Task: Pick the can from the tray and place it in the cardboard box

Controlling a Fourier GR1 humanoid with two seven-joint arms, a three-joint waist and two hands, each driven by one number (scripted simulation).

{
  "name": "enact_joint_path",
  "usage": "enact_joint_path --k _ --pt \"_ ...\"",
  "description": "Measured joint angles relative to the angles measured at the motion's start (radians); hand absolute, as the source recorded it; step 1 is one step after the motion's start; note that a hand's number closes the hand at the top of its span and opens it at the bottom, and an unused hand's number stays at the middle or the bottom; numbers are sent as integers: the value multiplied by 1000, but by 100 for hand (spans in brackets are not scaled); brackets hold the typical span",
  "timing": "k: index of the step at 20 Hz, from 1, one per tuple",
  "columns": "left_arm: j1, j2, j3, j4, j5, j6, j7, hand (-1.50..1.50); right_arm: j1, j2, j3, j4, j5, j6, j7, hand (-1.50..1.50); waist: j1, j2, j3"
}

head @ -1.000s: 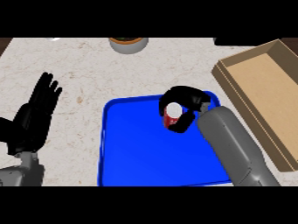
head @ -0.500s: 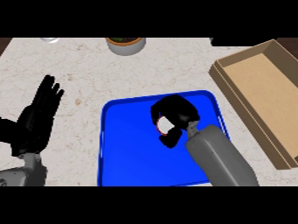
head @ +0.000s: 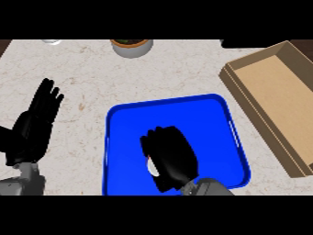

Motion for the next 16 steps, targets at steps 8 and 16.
enact_joint_path --k 8,16 --pt "-10 -11 -2 18 -8 1 -16 0 1 7 45 -345 24 60 218 150 4 4 0" --pt "-6 -10 -4 13 -13 -5 -18 0 -59 3 -101 -519 83 45 400 150 7 6 0"
